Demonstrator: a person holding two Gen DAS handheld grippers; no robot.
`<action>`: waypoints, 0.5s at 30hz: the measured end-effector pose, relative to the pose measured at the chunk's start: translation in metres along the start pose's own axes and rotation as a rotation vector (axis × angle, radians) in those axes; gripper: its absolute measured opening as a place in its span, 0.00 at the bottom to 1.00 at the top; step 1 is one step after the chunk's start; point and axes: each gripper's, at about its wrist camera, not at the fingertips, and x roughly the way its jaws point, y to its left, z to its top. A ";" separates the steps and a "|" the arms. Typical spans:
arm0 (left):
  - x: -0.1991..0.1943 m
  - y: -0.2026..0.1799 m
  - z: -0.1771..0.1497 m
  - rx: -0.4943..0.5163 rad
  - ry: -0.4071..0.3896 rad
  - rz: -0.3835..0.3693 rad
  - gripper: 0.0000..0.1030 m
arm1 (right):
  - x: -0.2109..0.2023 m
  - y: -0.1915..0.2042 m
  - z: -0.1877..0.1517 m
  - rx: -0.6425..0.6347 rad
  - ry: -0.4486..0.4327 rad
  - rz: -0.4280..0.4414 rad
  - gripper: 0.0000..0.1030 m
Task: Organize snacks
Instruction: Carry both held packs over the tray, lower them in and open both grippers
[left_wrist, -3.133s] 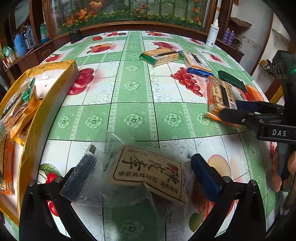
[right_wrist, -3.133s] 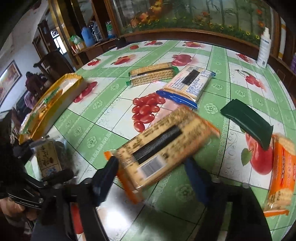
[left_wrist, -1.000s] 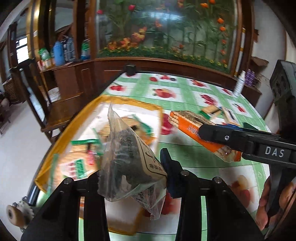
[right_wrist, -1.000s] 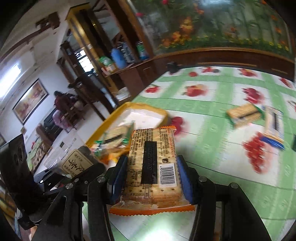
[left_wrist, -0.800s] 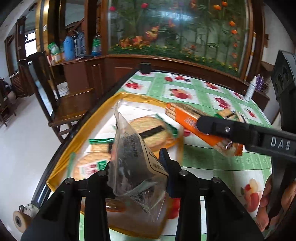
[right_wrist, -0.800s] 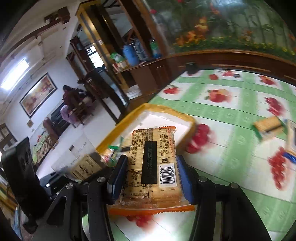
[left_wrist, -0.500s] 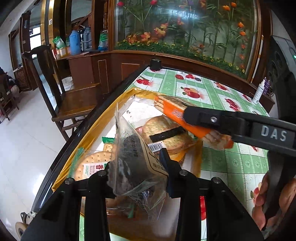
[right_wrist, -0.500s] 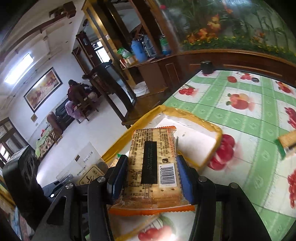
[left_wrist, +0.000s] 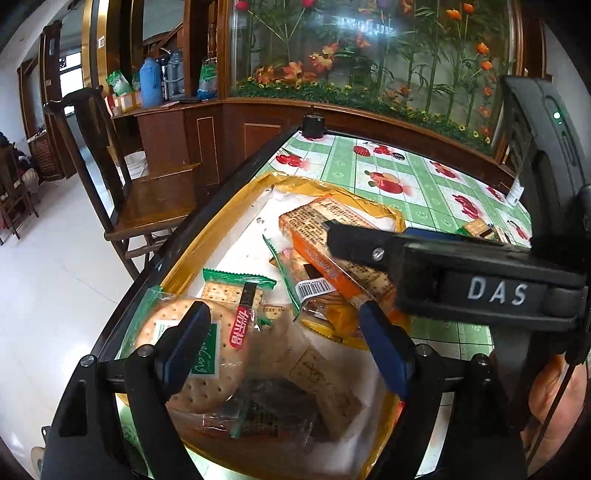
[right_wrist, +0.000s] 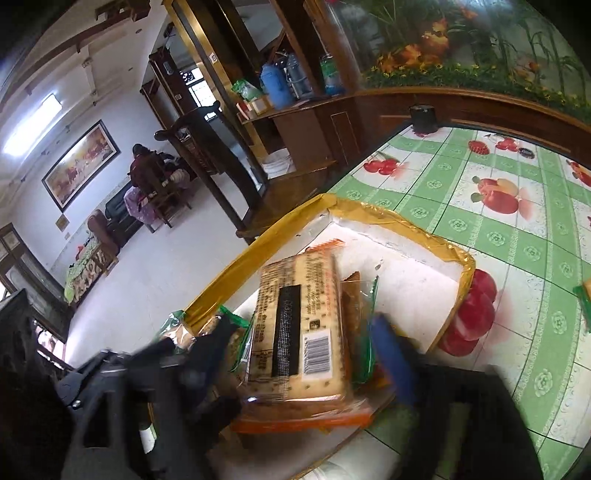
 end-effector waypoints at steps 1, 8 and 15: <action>0.000 0.000 0.000 0.002 0.001 0.006 0.81 | -0.004 0.000 -0.001 -0.003 -0.015 -0.009 0.92; -0.006 -0.008 -0.002 0.015 -0.003 0.022 0.81 | -0.024 -0.015 -0.005 0.035 -0.042 -0.007 0.92; -0.018 -0.023 -0.001 0.039 -0.030 0.036 0.81 | -0.052 -0.035 -0.015 0.080 -0.072 -0.031 0.92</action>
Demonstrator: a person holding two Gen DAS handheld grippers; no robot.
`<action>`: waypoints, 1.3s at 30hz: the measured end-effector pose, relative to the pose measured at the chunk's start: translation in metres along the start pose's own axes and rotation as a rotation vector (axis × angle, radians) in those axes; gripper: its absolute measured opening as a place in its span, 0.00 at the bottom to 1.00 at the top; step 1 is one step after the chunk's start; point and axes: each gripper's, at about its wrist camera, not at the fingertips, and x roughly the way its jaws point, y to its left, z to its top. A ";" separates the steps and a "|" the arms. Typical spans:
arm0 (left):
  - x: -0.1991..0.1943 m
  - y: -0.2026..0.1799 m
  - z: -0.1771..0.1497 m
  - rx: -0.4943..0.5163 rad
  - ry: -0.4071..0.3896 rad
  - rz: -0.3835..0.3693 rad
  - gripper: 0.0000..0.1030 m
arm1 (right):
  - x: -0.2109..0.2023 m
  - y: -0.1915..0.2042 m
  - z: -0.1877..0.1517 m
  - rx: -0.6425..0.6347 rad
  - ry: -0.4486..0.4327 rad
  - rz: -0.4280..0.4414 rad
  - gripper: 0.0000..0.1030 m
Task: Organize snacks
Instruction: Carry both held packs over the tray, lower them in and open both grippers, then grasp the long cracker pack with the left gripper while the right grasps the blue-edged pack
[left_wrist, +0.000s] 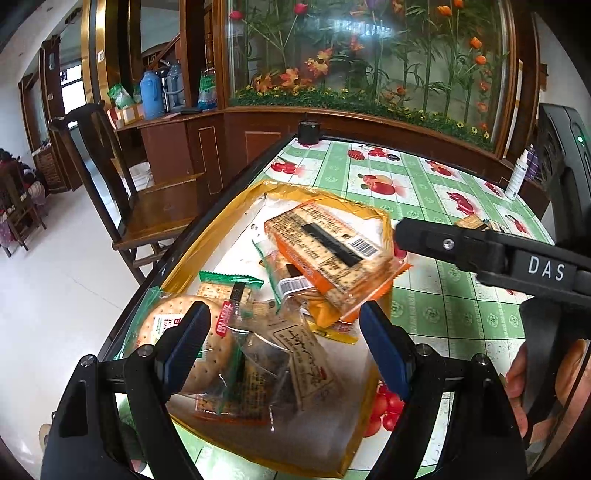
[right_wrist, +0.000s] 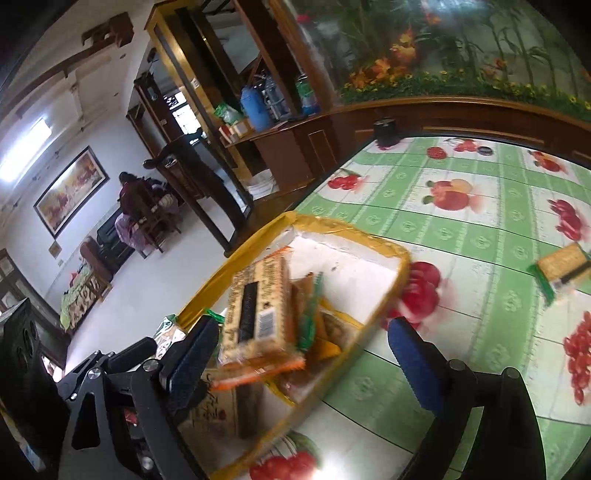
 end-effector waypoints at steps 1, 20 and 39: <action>-0.001 -0.003 0.000 0.003 -0.001 0.001 0.81 | -0.005 -0.004 -0.001 0.008 -0.005 -0.004 0.92; -0.022 -0.050 0.003 0.080 -0.031 -0.012 0.81 | -0.078 -0.070 -0.036 0.134 -0.078 -0.089 1.00; 0.005 -0.153 0.001 0.209 0.044 -0.212 0.81 | -0.197 -0.210 -0.109 0.343 -0.130 -0.324 1.00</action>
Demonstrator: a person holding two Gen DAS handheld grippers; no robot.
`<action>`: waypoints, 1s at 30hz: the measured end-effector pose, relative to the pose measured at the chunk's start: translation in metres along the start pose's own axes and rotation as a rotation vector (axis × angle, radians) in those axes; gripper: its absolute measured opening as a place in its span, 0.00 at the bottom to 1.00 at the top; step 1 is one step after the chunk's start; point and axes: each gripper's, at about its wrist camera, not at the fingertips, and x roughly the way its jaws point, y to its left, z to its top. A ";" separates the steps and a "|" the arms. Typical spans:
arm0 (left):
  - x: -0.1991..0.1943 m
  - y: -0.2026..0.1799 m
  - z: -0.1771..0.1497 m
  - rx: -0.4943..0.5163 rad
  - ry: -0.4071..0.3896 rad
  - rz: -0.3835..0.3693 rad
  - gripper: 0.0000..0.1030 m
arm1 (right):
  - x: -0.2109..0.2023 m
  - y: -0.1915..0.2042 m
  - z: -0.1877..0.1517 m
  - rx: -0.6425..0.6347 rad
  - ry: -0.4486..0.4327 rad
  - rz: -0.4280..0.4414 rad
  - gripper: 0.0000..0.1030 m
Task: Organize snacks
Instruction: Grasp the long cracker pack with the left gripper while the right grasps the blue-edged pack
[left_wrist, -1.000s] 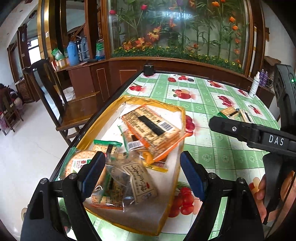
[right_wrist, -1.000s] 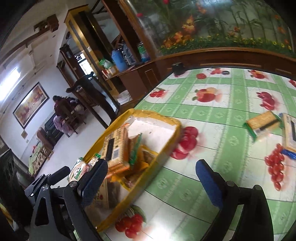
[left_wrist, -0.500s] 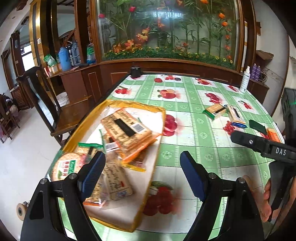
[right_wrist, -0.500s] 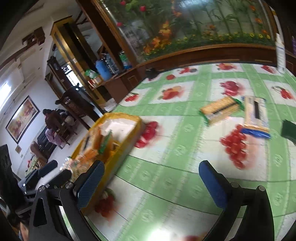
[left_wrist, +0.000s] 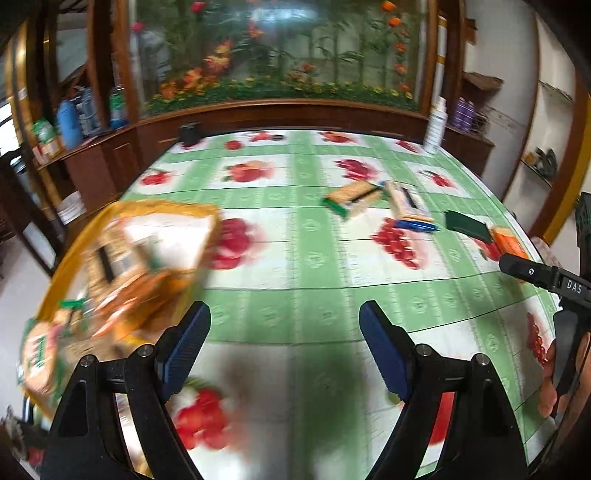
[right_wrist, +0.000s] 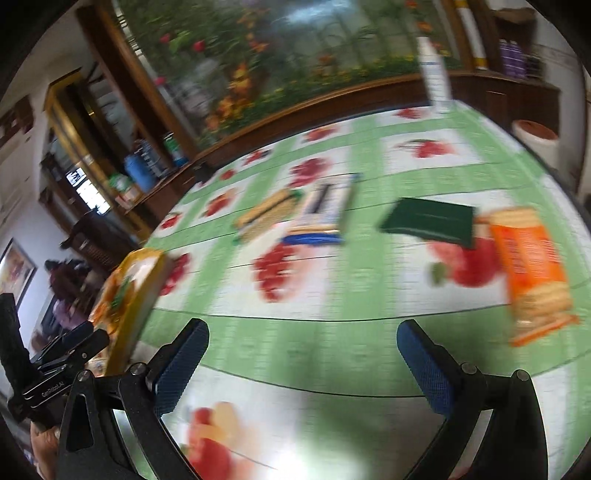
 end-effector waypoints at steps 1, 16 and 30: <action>0.004 -0.006 0.003 0.016 0.001 -0.009 0.81 | -0.004 -0.009 0.001 0.007 -0.005 -0.013 1.00; 0.127 -0.059 0.088 0.181 0.100 -0.042 0.81 | 0.012 -0.035 0.043 -0.037 -0.014 -0.085 0.99; 0.191 -0.067 0.117 0.328 0.154 -0.097 0.80 | 0.162 0.018 0.107 -0.101 0.119 -0.181 0.76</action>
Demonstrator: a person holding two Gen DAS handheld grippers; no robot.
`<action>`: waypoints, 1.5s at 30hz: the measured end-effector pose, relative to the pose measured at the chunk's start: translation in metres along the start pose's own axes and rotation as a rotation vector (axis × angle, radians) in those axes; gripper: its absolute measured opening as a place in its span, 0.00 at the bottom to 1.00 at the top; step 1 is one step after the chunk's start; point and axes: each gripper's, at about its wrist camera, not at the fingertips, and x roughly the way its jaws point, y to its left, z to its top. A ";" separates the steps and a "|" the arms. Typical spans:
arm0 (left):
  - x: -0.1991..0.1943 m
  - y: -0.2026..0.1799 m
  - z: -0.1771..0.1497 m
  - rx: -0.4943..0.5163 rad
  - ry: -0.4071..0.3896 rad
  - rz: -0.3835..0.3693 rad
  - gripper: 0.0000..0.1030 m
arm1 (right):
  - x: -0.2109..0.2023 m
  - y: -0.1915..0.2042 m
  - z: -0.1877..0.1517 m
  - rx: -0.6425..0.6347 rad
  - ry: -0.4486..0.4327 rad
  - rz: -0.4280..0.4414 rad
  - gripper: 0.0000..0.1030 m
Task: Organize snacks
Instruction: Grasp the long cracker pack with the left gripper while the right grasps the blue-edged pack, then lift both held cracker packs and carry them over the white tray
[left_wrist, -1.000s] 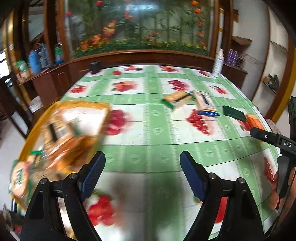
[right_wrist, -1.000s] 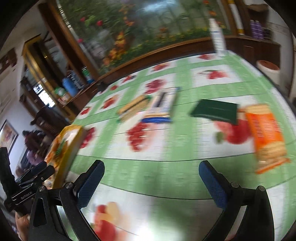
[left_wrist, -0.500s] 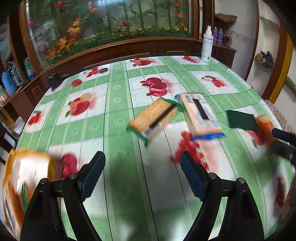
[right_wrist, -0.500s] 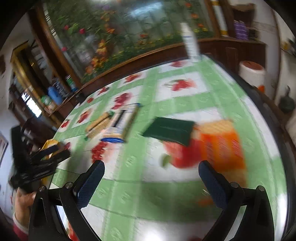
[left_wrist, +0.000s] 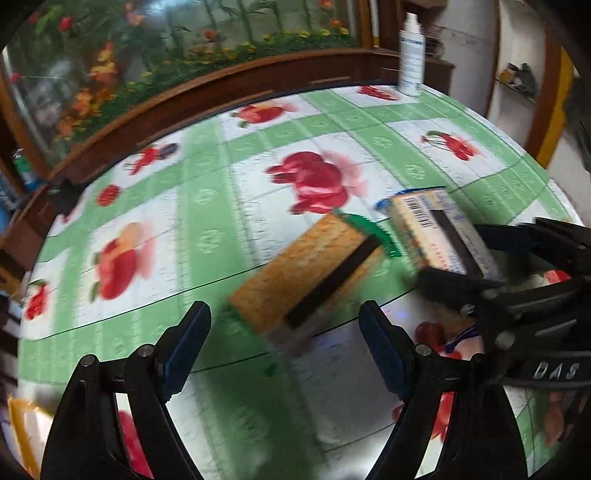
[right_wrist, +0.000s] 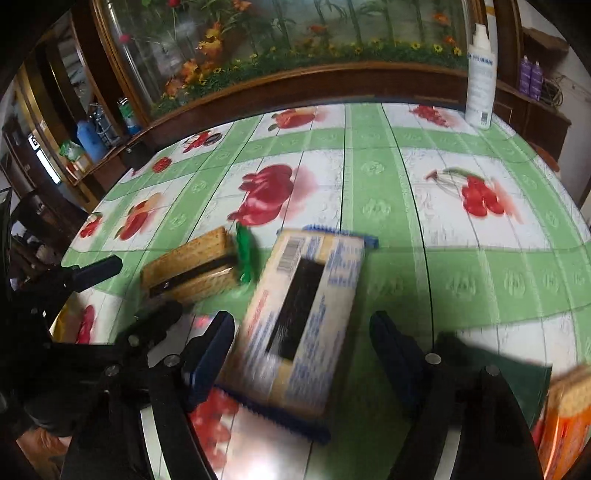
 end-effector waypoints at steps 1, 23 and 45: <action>0.002 -0.003 0.002 0.018 0.003 -0.005 0.81 | 0.003 0.001 0.002 0.000 0.007 0.018 0.77; 0.018 -0.004 0.022 0.131 -0.022 -0.163 0.58 | 0.007 -0.014 0.011 -0.154 0.069 -0.092 0.57; -0.067 0.012 -0.051 -0.155 -0.114 -0.065 0.44 | -0.048 0.001 -0.024 -0.116 -0.028 0.063 0.56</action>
